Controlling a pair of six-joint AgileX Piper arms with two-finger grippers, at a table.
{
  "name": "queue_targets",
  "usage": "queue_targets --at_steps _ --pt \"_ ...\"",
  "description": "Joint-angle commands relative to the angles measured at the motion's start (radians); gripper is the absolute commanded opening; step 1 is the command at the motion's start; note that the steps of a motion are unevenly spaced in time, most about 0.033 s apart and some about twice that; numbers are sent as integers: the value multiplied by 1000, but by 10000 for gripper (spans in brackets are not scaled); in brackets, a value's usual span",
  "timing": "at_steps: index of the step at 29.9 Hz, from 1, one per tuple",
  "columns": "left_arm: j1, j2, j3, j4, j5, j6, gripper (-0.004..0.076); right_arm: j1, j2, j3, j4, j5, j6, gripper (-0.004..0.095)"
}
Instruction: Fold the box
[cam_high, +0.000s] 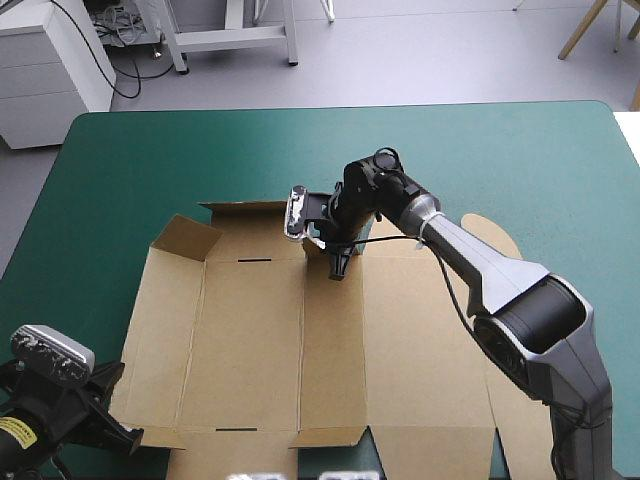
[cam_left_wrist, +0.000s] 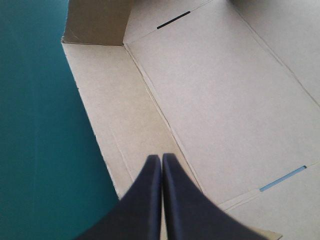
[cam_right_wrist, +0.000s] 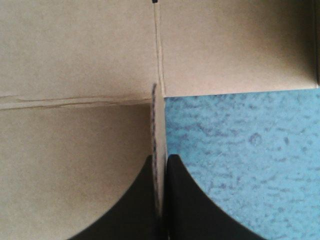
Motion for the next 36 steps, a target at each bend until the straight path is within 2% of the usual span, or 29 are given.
queue_targets --at_steps 1,3,7,10,12,16,18,21,27,31,36 --pt "-6 13 -32 0 -53 -11 -10 0 -59 -30 5 43 81 5" --pt "-6 13 -32 0 -51 -11 -10 0 -59 -30 -12 58 98 80" --pt "-6 13 -32 0 -49 -11 -10 0 -78 -30 -35 86 151 341" --pt "-6 13 -32 0 -49 -11 -10 0 -102 -32 -92 89 160 443" --pt "-6 13 -32 0 -49 -11 -10 0 -121 -32 -172 91 178 440" --pt "-6 13 -32 0 -45 -11 -10 0 -165 -32 -426 139 291 422" --pt "-6 13 -32 0 -41 -11 -10 -5 -193 -29 -545 139 414 369" --pt "-6 13 -32 0 -28 -11 -10 -35 -241 -29 -615 139 499 250" --pt "-6 13 -32 1 -9 -11 -10 -184 -337 -27 -563 139 652 -23" --pt "-6 13 -32 1 -5 -11 -10 -336 -429 14 -425 139 698 -18" --pt "-6 13 -32 1 -5 -11 -10 -536 -574 160 -310 139 742 -19"
